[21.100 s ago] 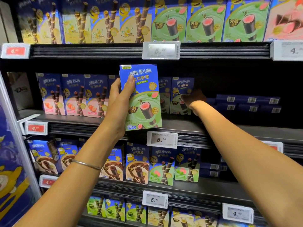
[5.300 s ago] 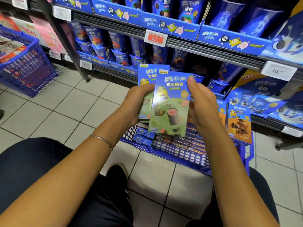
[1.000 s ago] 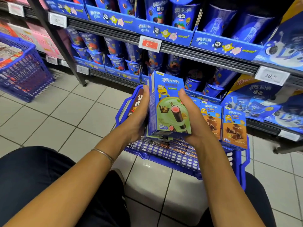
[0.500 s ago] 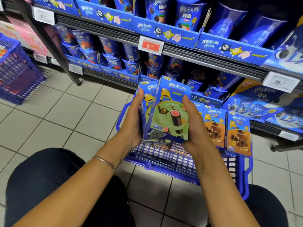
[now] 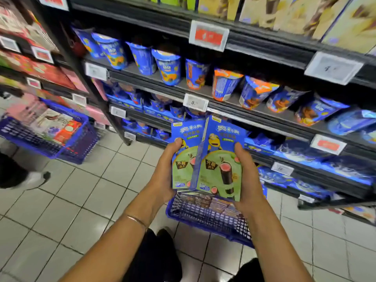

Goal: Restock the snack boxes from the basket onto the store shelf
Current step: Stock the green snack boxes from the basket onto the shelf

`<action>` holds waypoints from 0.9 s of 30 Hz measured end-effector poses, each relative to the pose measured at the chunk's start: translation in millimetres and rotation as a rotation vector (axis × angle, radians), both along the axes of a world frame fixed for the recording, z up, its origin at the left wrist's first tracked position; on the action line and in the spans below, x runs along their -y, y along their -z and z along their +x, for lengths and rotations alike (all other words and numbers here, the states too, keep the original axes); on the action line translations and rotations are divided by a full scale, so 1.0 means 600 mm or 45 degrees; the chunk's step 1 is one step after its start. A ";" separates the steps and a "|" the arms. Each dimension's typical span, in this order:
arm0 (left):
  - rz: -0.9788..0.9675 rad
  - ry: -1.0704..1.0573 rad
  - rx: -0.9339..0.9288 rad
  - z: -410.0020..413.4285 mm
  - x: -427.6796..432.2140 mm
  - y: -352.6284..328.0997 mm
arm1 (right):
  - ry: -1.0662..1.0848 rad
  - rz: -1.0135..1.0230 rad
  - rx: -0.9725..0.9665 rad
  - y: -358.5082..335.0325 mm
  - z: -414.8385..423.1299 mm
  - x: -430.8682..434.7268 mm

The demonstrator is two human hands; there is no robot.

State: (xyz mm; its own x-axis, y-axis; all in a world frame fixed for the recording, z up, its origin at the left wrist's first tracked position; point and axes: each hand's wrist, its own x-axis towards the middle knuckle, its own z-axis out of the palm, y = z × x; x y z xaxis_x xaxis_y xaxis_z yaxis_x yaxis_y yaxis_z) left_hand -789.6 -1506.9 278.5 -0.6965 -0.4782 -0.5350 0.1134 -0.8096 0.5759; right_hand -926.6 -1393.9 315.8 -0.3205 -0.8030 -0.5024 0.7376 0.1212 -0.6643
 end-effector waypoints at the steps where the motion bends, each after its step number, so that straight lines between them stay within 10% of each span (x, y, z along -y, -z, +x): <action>1: -0.016 -0.005 -0.002 0.005 -0.002 -0.052 | -0.015 -0.018 0.015 -0.048 0.006 -0.002; 13: -0.324 0.072 -0.076 0.022 -0.057 -0.521 | 0.016 -0.243 -0.089 -0.478 0.043 -0.038; 27: -0.612 -0.011 -0.272 -0.009 -0.158 -0.745 | 0.172 -0.586 -0.627 -0.715 0.013 -0.147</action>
State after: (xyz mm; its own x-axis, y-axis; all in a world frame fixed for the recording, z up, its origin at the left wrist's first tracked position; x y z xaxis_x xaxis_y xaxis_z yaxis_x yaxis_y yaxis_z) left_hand -795.1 -1411.8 725.7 -0.7608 -0.6412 -0.1002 0.2745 -0.4578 0.8456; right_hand -919.0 -1305.5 744.6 -0.5363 -0.8368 0.1102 0.3254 -0.3255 -0.8878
